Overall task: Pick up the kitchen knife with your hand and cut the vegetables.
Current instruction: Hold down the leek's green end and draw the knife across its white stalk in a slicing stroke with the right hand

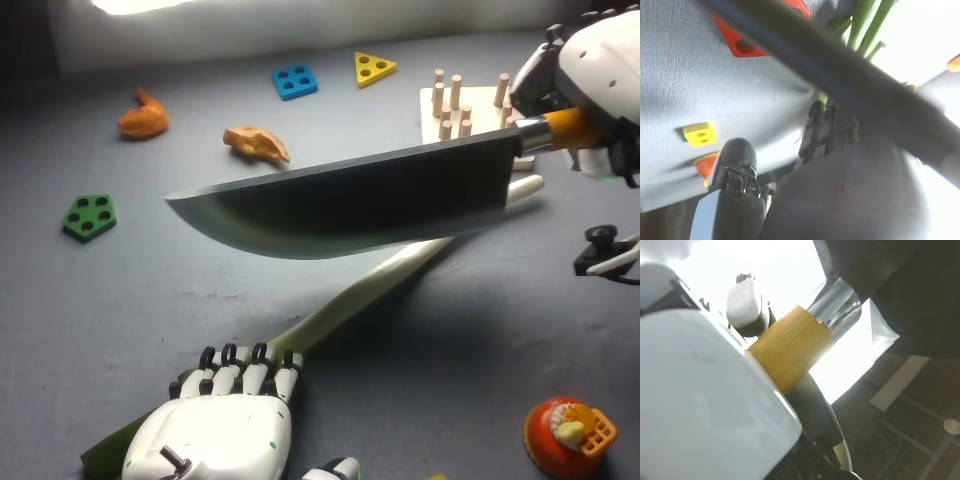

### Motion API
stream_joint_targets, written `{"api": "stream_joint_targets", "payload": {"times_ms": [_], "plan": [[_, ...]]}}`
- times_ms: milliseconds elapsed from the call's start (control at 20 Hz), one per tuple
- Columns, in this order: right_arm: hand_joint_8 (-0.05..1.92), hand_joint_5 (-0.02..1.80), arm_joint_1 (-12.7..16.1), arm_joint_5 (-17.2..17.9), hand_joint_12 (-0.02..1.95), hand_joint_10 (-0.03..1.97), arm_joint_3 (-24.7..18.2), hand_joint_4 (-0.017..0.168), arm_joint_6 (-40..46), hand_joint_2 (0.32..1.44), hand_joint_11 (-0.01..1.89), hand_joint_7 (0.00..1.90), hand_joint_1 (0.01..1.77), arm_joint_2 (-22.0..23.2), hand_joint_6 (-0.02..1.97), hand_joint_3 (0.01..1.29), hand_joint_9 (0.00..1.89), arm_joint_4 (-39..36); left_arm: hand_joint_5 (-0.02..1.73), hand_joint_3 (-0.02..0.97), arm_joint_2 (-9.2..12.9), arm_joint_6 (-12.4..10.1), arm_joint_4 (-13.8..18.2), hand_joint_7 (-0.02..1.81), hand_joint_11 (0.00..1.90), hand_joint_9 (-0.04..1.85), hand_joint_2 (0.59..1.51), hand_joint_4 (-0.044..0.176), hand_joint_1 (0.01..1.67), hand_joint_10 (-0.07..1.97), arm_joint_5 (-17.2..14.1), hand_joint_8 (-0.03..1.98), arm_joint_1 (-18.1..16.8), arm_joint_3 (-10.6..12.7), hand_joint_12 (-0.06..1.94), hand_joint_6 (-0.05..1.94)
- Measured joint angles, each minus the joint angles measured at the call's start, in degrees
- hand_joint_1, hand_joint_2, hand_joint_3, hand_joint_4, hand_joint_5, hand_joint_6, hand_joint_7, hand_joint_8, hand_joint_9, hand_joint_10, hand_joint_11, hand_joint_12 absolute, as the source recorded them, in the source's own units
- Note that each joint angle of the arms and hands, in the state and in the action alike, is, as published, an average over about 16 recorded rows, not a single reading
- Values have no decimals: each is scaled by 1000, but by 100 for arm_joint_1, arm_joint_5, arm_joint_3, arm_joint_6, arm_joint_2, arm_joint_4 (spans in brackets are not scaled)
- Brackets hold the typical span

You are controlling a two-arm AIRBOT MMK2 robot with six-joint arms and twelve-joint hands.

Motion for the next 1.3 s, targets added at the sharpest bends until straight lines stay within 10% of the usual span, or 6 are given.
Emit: {"api": "stream_joint_targets", "payload": {"times_ms": [1300], "plan": [[1906, 1334, -438, 41, 1860, 1900, 470, 166, 167, 675, 1713, 1585, 1585, 103, 1915, 908, 1649, 21, 65, 8, 0, 20, -13, -10, 18, -5, 1439, 4, 295, -19, -15, -14, -31, 4, 10, 3]]}}
